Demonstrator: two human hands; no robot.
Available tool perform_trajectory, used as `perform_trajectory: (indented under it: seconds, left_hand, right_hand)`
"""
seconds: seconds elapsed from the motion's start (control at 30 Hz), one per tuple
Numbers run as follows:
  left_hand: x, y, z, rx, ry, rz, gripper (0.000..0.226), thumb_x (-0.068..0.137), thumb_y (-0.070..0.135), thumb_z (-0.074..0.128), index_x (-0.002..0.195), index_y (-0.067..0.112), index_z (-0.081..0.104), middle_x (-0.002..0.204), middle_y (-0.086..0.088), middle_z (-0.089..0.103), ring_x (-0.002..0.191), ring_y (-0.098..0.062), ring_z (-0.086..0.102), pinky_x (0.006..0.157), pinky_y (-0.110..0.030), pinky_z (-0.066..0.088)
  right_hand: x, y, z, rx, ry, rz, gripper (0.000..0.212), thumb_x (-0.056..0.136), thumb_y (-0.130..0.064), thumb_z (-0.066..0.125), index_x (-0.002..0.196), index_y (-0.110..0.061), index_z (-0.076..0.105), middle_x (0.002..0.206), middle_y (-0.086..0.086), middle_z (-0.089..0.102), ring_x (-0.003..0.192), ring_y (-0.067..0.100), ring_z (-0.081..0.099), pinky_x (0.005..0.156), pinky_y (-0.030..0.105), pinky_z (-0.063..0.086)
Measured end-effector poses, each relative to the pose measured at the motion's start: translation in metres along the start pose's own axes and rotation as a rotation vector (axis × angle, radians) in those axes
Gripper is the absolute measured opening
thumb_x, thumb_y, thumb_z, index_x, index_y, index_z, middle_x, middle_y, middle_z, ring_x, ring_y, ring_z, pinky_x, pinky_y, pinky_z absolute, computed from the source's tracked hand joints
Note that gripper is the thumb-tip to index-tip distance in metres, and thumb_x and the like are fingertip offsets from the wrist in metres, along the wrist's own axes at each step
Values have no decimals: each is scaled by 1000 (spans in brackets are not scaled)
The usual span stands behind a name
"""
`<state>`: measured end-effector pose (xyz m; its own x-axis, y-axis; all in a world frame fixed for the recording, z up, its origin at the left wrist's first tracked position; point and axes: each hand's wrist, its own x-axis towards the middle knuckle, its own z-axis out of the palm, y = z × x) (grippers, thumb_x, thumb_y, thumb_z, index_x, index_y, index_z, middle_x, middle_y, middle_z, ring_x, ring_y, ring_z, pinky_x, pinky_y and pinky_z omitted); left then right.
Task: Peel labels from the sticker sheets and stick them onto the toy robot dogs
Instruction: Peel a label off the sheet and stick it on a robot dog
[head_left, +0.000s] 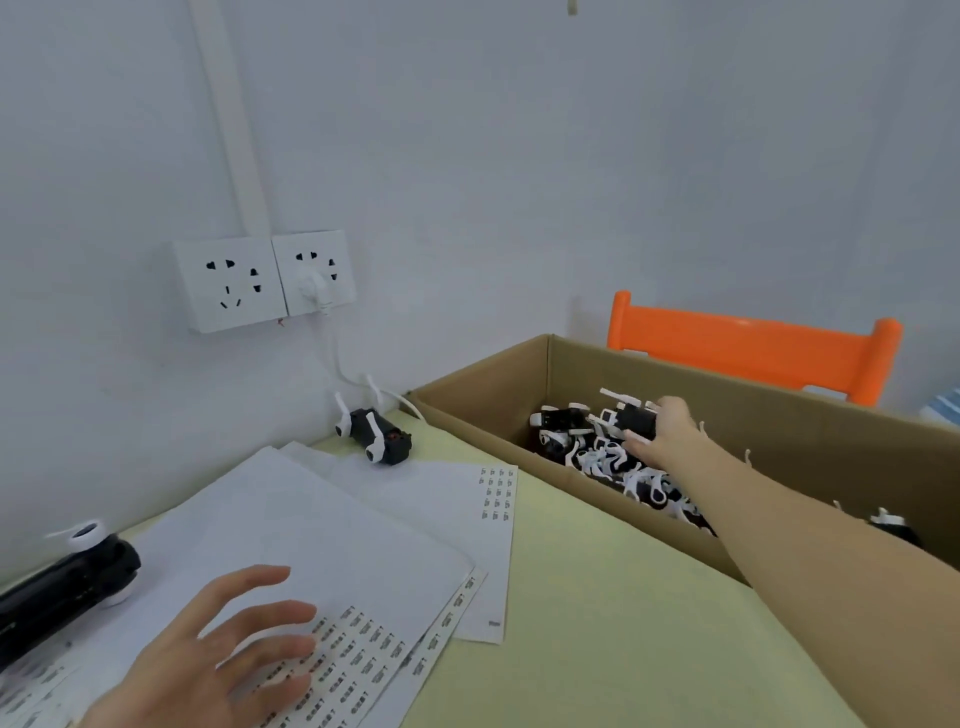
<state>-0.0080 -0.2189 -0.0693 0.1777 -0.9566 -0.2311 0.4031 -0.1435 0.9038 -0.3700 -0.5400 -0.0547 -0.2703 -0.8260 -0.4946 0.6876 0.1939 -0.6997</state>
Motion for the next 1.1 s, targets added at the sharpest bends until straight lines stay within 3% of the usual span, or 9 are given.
perform_trajectory:
  seconds: [0.1, 0.2, 0.4, 0.53, 0.67, 0.77, 0.9, 1.0, 1.1]
  left_hand:
    - [3, 1, -2, 8, 17, -18, 35, 105, 15, 37, 100, 6, 71, 92, -31, 70, 66, -43, 69, 55, -52, 58]
    - [5, 3, -2, -3, 15, -30, 36, 103, 10, 35, 98, 0, 69, 90, -35, 68, 62, -44, 67, 48, -51, 58]
    - [9, 0, -1, -8, 19, -29, 38, 96, -7, 37, 81, -7, 72, 86, -38, 66, 57, -43, 64, 46, -48, 56]
    - [0, -2, 4, 10, -60, 57, 33, 57, -17, 53, 84, -11, 71, 89, -43, 61, 62, -44, 63, 51, -45, 55]
    - [-16, -3, 17, 167, -14, 172, 31, 61, -17, 40, 72, -9, 68, 82, -37, 63, 64, -37, 62, 58, -37, 55]
    - [-23, -7, 20, 303, 138, 283, 47, 75, -27, 26, 56, -1, 61, 70, -29, 64, 55, -31, 61, 52, -31, 50]
    - [-32, -11, 24, 530, 468, 569, 39, 72, -2, 42, 40, 21, 46, 43, -3, 50, 40, -14, 42, 45, -23, 31]
    - [-36, -1, 11, 666, 697, 713, 33, 77, 2, 46, 47, 14, 40, 45, -1, 38, 47, -7, 34, 49, -27, 26]
    - [-47, 19, -12, 729, 768, 688, 29, 83, -6, 50, 60, 11, 55, 53, 1, 51, 49, -6, 41, 49, -19, 32]
  right_hand:
    - [10, 1, 11, 215, -26, 46, 62, 95, -23, 39, 154, -21, 20, 158, 13, 20, 135, 46, 39, 100, 50, 52]
    - [7, 6, 22, 35, -89, -37, 58, 100, -20, 36, 156, -16, 22, 163, 13, 15, 133, 45, 44, 102, 42, 52]
    - [-51, 48, 36, -771, -396, -288, 28, 99, -10, 48, 121, -7, 65, 118, 20, 68, 109, 34, 67, 79, 32, 55]
    - [-110, 79, 41, -1048, -650, -701, 30, 95, -8, 52, 95, -32, 70, 103, -10, 73, 101, 5, 64, 80, 20, 49]
    - [-186, 119, 45, -1090, -956, -823, 32, 95, -11, 54, 87, -34, 74, 86, -17, 73, 88, 1, 66, 79, 21, 53]
    - [-241, 159, 42, -1117, -1159, -752, 33, 95, -10, 53, 84, -34, 73, 83, -16, 72, 79, 5, 68, 72, 23, 55]
    - [-284, 215, 40, -1172, -1235, -614, 36, 93, -5, 48, 86, -31, 71, 70, -6, 70, 62, 8, 67, 56, 20, 52]
    - [-302, 243, 45, -1130, -1212, -584, 33, 94, -6, 47, 89, -31, 68, 73, -9, 73, 65, 5, 67, 59, 21, 55]
    - [-311, 260, 54, -1069, -1232, -595, 33, 92, -6, 51, 91, -34, 68, 77, -12, 73, 68, 11, 68, 64, 26, 55]
